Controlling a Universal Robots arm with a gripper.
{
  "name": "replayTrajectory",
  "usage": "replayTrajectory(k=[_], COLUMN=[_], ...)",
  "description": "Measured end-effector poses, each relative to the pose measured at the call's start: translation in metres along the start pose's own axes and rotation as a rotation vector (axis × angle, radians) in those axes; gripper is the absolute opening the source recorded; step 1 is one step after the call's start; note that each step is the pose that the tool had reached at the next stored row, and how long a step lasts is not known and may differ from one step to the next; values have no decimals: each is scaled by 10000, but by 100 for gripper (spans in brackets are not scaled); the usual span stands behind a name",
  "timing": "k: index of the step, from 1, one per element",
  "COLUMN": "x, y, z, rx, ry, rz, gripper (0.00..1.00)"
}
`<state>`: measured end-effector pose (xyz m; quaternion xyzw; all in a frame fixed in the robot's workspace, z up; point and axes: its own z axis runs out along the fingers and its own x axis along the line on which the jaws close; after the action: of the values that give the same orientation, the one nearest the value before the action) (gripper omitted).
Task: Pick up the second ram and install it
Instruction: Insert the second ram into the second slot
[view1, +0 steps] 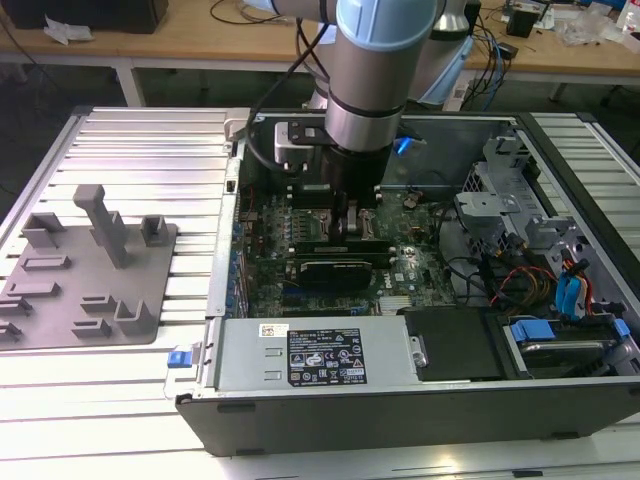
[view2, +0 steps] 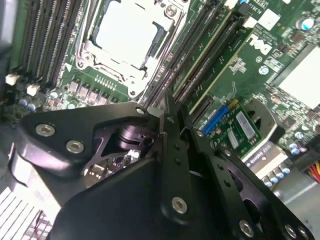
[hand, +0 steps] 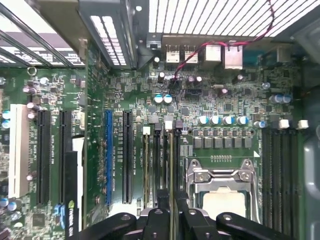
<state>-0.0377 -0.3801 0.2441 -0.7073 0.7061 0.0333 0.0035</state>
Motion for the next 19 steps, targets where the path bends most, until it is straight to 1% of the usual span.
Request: replayTrajectory(k=[3, 4, 7, 9, 13, 14, 15, 17, 19], x=[-2, -2, -2, -2, -2, -2, -2, -2, -3], y=[2, -4, -88, -188, -193, -194, -195, -195, -181], z=[-48, -48, -52, -56, -56, -56, -56, -56, -51], rx=[0, 1, -4, -22, -22, -22, -22, -22, 17], ry=[-1, -1, 1, 0, 0, 0, 0, 0, 2], rz=[0, -2, -1, 0, 1, 1, 1, 0, -29], gripper=[16, 16, 16, 16, 16, 15, 8, 8, 8])
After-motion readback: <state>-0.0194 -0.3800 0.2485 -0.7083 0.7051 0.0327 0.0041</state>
